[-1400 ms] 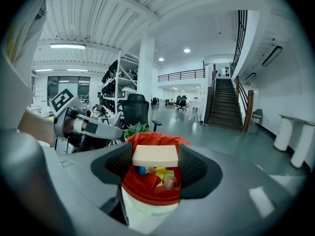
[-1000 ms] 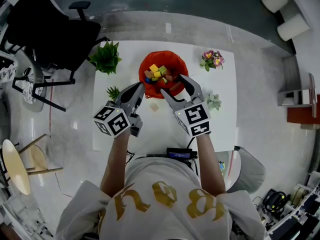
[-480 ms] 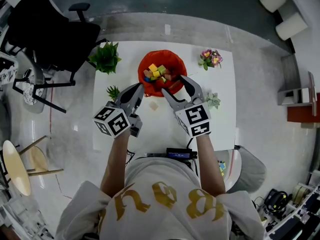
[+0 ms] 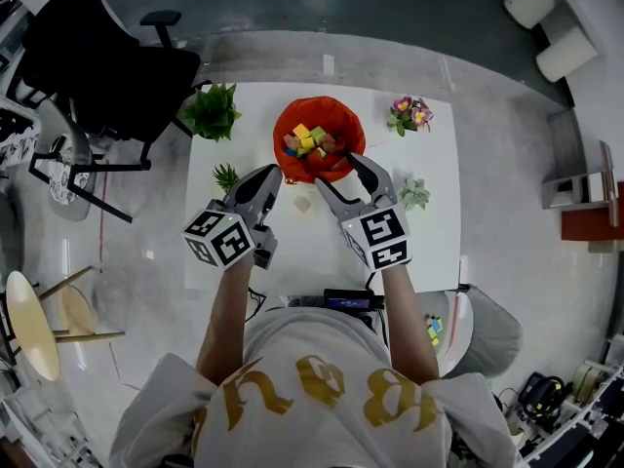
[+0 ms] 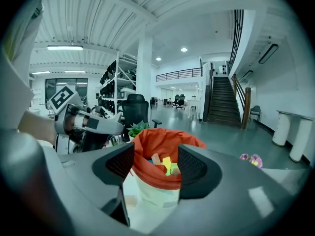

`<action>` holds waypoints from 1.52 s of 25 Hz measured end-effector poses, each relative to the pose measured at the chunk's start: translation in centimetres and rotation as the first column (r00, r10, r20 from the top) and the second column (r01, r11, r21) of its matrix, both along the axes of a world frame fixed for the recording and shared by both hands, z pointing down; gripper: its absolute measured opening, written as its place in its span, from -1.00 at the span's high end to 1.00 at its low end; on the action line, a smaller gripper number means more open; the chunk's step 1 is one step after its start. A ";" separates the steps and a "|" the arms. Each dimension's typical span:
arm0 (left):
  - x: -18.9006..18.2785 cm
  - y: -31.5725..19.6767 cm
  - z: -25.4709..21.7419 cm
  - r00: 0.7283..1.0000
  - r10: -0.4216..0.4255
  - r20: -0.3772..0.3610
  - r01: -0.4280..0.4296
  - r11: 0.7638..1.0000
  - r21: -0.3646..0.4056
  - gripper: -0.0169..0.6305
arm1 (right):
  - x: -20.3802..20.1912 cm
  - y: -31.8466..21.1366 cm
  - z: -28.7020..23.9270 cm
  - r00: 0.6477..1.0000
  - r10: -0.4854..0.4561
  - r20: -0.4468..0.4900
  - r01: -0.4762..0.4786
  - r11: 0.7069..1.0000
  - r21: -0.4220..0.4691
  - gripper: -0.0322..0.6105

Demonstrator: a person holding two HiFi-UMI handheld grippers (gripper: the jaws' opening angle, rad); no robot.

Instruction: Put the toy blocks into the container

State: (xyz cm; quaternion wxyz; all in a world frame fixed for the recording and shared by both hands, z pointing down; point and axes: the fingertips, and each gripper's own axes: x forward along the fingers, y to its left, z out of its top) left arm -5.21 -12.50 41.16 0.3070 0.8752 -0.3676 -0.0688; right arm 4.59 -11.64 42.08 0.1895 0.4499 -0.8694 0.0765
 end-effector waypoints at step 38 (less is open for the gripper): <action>-4.7 5.5 1.8 0.996 -0.057 0.064 0.059 0.998 -0.027 0.95 | -4.1 6.5 4.3 0.997 -0.071 0.009 0.071 0.994 -0.081 0.00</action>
